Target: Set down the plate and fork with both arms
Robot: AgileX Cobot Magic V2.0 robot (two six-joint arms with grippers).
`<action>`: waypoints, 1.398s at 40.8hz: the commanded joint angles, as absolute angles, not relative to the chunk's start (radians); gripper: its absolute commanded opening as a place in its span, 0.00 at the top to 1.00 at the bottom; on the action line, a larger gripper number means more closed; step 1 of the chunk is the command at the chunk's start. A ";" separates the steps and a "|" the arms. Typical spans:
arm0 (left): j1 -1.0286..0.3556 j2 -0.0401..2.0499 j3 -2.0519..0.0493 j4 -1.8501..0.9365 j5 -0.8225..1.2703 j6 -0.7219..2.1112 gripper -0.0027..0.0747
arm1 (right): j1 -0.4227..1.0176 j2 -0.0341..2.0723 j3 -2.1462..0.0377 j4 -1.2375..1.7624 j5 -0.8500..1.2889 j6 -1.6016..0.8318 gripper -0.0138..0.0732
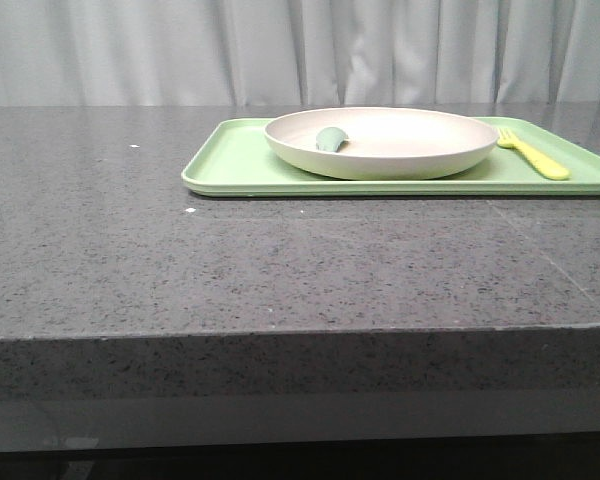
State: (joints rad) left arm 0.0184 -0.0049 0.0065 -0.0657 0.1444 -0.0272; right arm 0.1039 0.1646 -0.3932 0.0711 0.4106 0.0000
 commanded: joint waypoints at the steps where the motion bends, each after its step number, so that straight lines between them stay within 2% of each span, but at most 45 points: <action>1: 0.018 -0.026 0.008 -0.073 0.070 -0.026 0.99 | 0.105 0.176 -0.420 0.064 0.333 -0.007 0.98; 14: 0.018 -0.026 0.008 -0.073 0.070 -0.026 0.99 | 0.067 0.139 -0.246 0.053 0.161 -0.008 0.98; 24: 0.018 -0.026 0.008 -0.073 0.070 -0.026 0.99 | 0.033 -0.015 -0.033 0.061 0.152 -0.008 0.98; 29: 0.018 -0.026 0.008 -0.073 0.070 -0.026 0.99 | 0.033 -0.029 0.018 0.061 0.147 -0.008 0.98; 57: 0.018 -0.026 0.008 -0.073 0.070 -0.026 0.99 | 0.033 -0.029 0.024 0.061 0.178 -0.008 0.98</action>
State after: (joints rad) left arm 0.0184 -0.0049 0.0065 -0.0657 0.1444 -0.0272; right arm 0.0365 -0.0112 0.0276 0.0608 0.2534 0.0000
